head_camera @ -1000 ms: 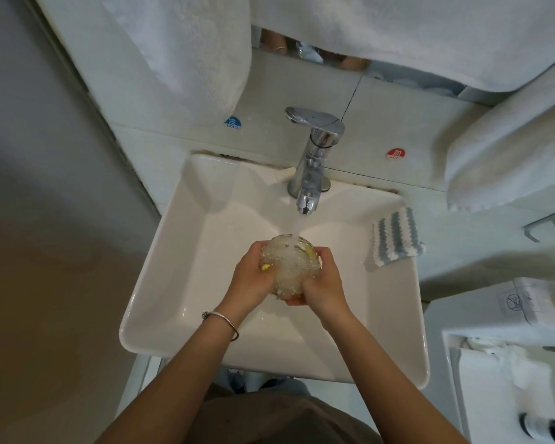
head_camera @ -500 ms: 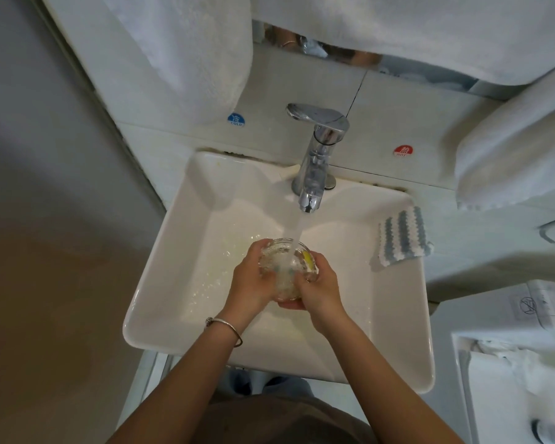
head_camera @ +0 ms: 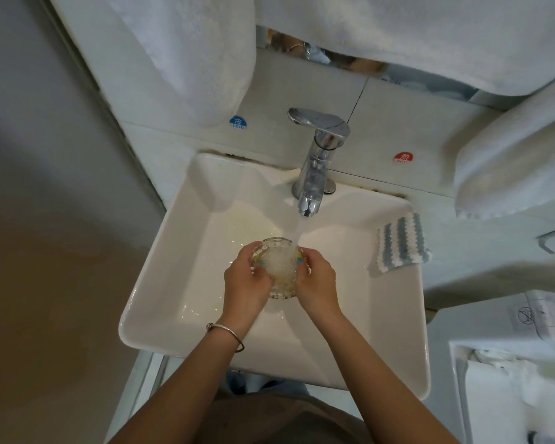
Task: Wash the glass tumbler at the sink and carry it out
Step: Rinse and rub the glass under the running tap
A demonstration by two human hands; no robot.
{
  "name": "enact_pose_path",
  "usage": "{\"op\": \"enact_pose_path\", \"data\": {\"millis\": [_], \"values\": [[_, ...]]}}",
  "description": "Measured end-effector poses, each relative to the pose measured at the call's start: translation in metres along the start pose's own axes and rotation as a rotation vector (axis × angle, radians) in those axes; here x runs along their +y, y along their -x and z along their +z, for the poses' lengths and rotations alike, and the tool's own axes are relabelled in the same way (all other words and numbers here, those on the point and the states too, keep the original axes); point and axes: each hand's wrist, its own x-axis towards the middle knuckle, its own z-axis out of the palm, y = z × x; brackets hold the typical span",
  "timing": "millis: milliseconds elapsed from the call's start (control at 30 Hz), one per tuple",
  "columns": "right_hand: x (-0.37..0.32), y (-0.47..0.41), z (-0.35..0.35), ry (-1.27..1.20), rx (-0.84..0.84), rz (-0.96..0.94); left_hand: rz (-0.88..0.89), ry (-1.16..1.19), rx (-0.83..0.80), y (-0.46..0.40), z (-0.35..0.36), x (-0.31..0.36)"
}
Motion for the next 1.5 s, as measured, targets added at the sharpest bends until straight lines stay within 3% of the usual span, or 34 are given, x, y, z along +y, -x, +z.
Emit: {"op": "enact_pose_path", "data": {"millis": [233, 400, 600, 800, 967, 1200, 1400, 1500], "values": [[0.0, -0.008, 0.008, 0.064, 0.163, 0.02, -0.008, 0.017, 0.01, 0.006, -0.003, 0.001], [0.006, -0.001, 0.006, 0.033, 0.063, -0.031, -0.015, 0.043, 0.016, 0.01, -0.003, 0.001], [-0.004, -0.009, 0.007, 0.08, 0.166, 0.126, -0.034, 0.022, -0.043, 0.007, -0.005, -0.002], [-0.005, -0.006, -0.002, 0.089, -0.016, -0.054, -0.027, 0.038, -0.021, 0.003, -0.01, -0.002], [-0.015, -0.008, 0.003, 0.212, 0.048, 0.065, -0.014, 0.014, -0.098, 0.004, -0.011, -0.001], [-0.011, -0.011, 0.004, 0.153, -0.021, -0.074, -0.032, 0.026, -0.074, -0.002, -0.017, 0.002], [-0.02, -0.014, 0.001, 0.147, 0.041, -0.004, -0.04, 0.054, -0.145, -0.006, -0.017, 0.003], [-0.019, -0.014, -0.006, 0.139, -0.059, -0.027, -0.035, 0.053, -0.139, -0.009, -0.016, 0.003]]}}
